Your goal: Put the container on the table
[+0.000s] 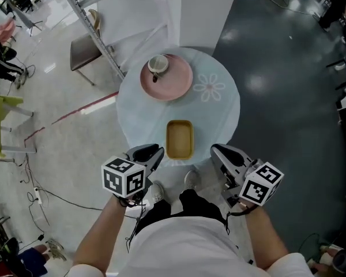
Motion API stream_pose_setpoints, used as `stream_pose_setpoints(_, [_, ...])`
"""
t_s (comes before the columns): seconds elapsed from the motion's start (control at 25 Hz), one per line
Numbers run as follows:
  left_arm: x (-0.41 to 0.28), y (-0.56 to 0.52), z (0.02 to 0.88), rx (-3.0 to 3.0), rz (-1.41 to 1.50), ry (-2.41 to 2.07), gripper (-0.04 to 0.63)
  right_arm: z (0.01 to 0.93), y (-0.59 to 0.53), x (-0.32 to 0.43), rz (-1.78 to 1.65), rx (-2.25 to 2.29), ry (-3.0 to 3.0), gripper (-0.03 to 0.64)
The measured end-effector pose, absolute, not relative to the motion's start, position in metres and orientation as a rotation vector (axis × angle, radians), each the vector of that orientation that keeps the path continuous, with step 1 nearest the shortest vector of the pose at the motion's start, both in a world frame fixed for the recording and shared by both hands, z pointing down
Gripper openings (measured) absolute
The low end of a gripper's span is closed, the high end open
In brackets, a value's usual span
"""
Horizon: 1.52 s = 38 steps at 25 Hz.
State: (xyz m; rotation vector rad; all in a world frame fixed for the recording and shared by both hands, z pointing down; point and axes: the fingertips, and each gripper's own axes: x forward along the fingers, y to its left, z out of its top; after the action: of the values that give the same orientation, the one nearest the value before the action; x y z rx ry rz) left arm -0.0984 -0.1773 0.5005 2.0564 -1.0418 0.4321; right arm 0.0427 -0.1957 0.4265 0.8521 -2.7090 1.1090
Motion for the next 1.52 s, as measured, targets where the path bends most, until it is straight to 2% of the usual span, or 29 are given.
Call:
stream_pose_setpoints(0.72, [-0.125,-0.132,0.387,2.268,0.273,-1.079,0.052,0.373,-0.141,-0.002,0.944,0.878,-2.774,0.025])
stream_pose_setpoints(1.52, [-0.130,-0.109,0.359,2.336,0.195,-1.106,0.032,0.357,-0.118,-0.024,0.833,0.783,-2.813,0.025])
